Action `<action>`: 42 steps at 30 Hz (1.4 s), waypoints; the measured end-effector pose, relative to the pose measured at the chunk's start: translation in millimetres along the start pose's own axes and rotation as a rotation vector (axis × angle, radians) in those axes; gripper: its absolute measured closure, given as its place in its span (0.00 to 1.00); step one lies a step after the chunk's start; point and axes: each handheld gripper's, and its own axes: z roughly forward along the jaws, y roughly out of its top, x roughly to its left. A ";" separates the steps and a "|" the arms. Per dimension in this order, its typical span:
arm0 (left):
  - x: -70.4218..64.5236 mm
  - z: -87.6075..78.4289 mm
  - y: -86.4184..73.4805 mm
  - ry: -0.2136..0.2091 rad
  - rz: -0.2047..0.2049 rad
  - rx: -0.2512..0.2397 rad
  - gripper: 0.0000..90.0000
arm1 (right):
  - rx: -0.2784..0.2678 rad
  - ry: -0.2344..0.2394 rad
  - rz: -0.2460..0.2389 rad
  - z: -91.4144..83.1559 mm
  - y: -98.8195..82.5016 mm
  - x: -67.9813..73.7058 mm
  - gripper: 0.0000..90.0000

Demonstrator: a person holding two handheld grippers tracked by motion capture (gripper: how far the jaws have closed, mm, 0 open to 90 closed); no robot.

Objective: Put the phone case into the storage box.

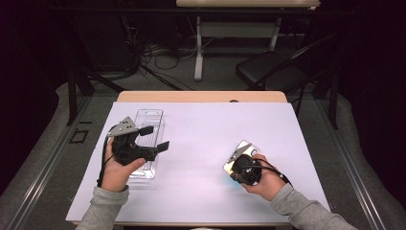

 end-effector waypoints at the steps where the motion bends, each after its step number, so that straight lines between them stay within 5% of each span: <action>1: 0.0 0.1 0.0 0.000 0.000 0.000 0.17 | -0.007 -0.002 -0.007 -0.6 0.3 0.2 0.99; 27: 0.7 0.1 -0.4 0.001 0.000 0.000 0.17 | -0.106 -0.076 -0.151 -11.2 5.8 10.8 0.99; 42: 1.4 0.9 -1.3 0.002 -0.001 0.001 0.17 | -0.191 -0.151 -0.310 -14.3 6.2 12.8 0.99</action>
